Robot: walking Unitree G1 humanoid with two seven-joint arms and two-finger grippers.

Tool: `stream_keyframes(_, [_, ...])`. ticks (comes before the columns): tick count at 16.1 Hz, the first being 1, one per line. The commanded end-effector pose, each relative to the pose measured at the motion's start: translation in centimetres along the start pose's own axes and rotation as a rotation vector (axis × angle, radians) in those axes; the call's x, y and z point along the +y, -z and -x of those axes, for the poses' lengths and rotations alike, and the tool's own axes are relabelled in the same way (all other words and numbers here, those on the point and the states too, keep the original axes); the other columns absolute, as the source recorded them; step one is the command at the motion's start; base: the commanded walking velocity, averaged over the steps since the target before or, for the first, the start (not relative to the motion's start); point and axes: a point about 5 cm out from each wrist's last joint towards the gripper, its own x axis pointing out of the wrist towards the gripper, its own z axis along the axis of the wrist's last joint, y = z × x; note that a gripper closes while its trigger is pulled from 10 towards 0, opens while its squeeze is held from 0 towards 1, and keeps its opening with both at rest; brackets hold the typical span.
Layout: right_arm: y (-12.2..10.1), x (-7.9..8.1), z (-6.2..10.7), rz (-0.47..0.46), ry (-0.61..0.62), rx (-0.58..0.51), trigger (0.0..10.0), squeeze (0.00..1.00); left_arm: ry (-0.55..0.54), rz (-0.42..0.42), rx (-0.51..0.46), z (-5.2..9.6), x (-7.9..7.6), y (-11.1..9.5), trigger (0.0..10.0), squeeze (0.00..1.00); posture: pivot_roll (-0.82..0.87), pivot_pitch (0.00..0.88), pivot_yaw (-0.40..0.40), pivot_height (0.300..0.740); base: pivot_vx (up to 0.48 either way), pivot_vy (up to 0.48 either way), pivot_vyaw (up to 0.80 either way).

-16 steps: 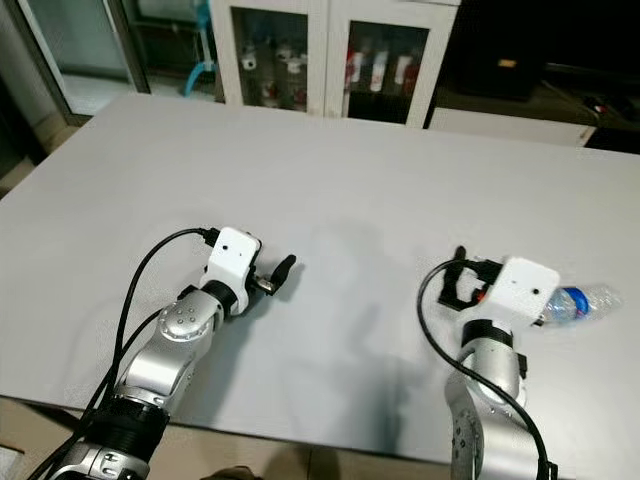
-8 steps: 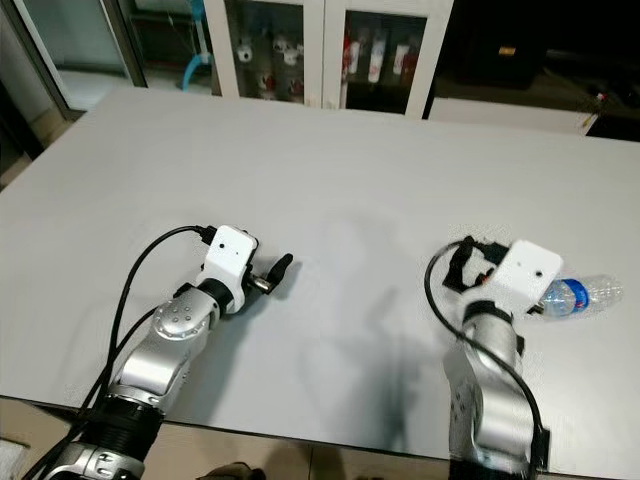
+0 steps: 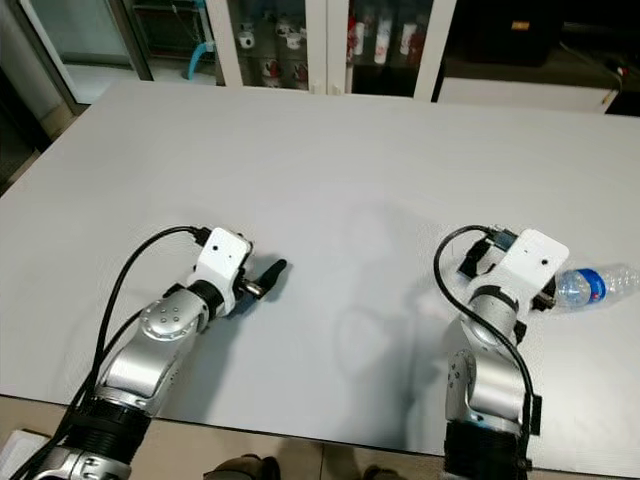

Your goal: Picking trash to rubbish bin

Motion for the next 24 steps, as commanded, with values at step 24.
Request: stream_keyframes(24, [-1.7, -3.5, 2.9, 0.108, 0.057, -0.082, 10.0, 0.0, 0.119, 0.089, -0.052, -3.8, -2.9, -1.8, 10.0, 0.0, 0.1, 0.112, -0.004, 0.74, 0.0, 0.0, -0.4])
